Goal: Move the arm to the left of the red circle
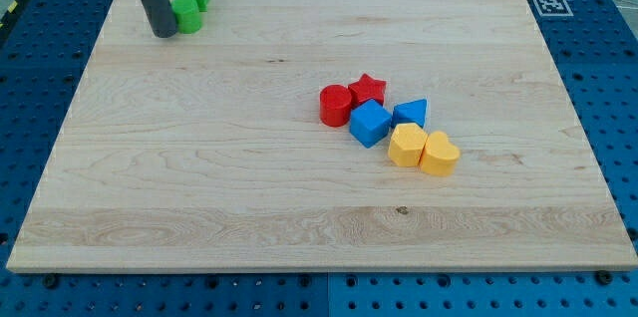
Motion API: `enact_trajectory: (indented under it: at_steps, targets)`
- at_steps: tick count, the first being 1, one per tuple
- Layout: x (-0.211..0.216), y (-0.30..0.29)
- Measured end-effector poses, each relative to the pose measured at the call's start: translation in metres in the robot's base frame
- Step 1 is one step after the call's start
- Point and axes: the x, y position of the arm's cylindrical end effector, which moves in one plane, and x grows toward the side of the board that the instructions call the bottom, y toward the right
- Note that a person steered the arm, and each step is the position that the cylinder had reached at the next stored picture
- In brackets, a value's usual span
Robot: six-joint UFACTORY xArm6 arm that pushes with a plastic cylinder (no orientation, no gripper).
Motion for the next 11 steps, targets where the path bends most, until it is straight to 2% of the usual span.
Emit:
enact_trajectory:
  at_steps: [1,3,5,9,11]
  targets:
    - [0.0,0.0]
    - [0.032,0.016]
    - [0.086,0.054]
    - [0.104,0.11]
    - [0.136,0.127]
